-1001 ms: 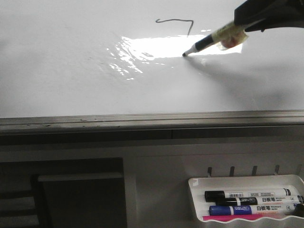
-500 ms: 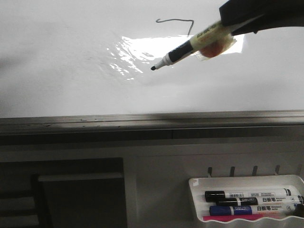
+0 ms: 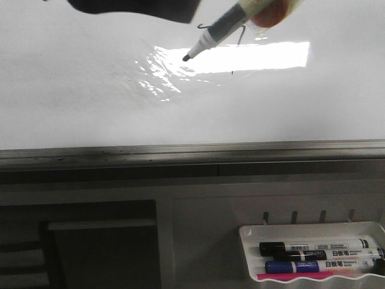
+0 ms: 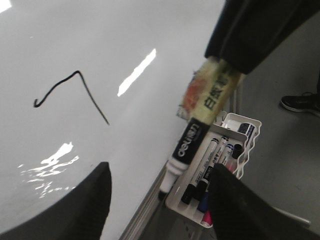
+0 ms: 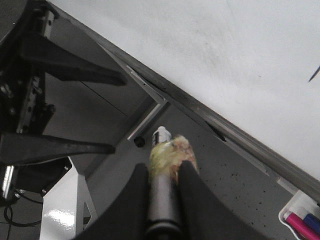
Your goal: Write number 7 on whiteboard
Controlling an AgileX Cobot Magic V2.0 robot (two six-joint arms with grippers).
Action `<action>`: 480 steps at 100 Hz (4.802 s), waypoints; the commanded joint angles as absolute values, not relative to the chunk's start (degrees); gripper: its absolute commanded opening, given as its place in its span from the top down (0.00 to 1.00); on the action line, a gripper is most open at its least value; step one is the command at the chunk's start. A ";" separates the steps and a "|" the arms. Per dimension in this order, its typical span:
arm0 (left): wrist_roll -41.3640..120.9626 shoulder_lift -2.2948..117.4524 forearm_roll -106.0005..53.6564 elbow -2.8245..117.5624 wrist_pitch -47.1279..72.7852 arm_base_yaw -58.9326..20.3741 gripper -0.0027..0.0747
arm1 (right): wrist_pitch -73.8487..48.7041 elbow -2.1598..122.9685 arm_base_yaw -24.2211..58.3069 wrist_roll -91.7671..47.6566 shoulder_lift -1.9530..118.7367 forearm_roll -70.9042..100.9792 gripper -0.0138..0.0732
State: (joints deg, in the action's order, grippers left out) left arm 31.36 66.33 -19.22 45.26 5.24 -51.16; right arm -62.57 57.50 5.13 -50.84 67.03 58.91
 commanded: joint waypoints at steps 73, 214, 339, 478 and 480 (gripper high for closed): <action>31.54 73.79 -15.16 49.93 -2.79 -53.08 0.47 | -65.92 61.52 4.91 -49.98 68.27 60.70 0.91; 30.87 68.98 -35.49 50.74 -0.82 -45.06 0.99 | -60.55 61.74 -0.41 -52.48 62.64 56.98 0.30; 30.87 76.65 -57.35 46.56 -5.10 -29.18 0.81 | -56.59 54.46 -2.13 -52.38 57.42 56.34 0.30; 31.88 31.35 -34.00 33.68 -1.15 -29.18 0.99 | -27.63 31.18 -2.13 -57.21 20.02 62.10 0.91; 31.88 30.19 -34.00 32.37 -1.79 -29.18 0.99 | -27.24 30.05 -2.13 -57.21 18.93 62.10 0.91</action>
State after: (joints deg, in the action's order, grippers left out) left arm 31.79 34.16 -33.82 35.56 5.55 -29.26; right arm -31.74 32.56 -1.67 -55.62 23.92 59.56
